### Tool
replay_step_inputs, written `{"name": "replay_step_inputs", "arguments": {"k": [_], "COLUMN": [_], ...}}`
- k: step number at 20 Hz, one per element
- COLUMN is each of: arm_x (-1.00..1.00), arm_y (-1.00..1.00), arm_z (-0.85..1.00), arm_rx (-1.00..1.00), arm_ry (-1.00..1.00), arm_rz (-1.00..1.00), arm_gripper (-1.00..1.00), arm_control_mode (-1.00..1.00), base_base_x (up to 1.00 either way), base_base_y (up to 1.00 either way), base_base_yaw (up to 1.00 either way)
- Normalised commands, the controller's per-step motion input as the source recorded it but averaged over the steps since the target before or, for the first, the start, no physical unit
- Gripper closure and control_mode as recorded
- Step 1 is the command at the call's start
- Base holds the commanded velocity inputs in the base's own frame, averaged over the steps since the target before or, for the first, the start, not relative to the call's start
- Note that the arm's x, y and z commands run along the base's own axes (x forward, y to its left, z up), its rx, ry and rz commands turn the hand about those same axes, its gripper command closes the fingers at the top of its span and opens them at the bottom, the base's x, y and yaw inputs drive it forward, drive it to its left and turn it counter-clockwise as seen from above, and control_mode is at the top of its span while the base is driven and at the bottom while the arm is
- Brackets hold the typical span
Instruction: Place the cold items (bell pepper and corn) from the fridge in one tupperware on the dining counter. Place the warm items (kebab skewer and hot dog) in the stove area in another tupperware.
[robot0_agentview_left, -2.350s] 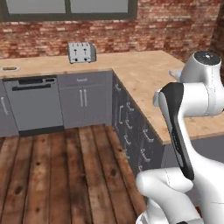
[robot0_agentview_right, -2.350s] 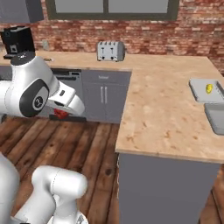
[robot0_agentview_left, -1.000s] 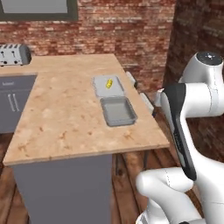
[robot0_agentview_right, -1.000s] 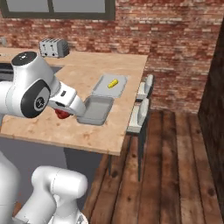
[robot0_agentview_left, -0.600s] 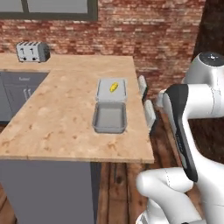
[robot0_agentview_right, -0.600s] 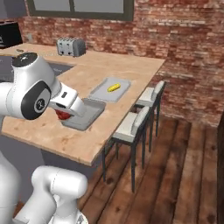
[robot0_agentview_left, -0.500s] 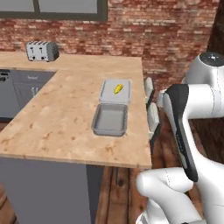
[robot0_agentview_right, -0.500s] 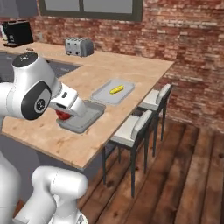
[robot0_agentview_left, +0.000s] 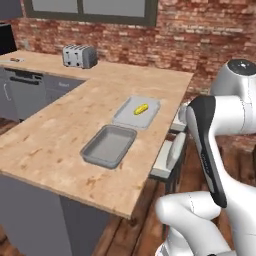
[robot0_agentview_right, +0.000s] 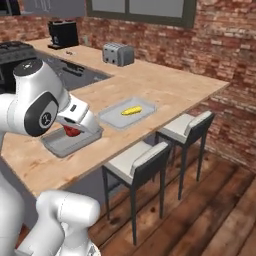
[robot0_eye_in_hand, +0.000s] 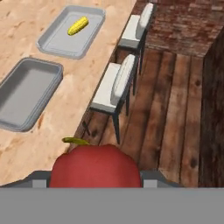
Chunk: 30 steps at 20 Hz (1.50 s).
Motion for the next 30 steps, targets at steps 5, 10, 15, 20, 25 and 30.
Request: {"name": "replay_step_inputs", "arguments": {"k": [5,10,15,20,25,30], "arm_x": [0.0,0.0,0.0,0.0,0.0,0.0], "arm_y": [0.0,0.0,0.0,0.0,0.0,0.0], "arm_z": [0.0,0.0,0.0,0.0,0.0,0.0], "arm_rx": [0.0,0.0,0.0,0.0,0.0,0.0], "arm_ry": [0.0,0.0,0.0,0.0,0.0,0.0], "arm_rz": [0.0,0.0,0.0,0.0,0.0,0.0], "arm_gripper": [1.0,1.0,1.0,1.0,1.0,1.0], "arm_control_mode": [1.0,1.0,1.0,1.0,1.0,1.0], "base_base_x": [0.48,0.14,0.0,0.17,0.23,0.51], "base_base_y": [-1.0,-1.0,-0.98,-0.84,-0.88,-0.99], "base_base_yaw": [0.49,0.4,0.6,0.84,0.84,0.45]}}
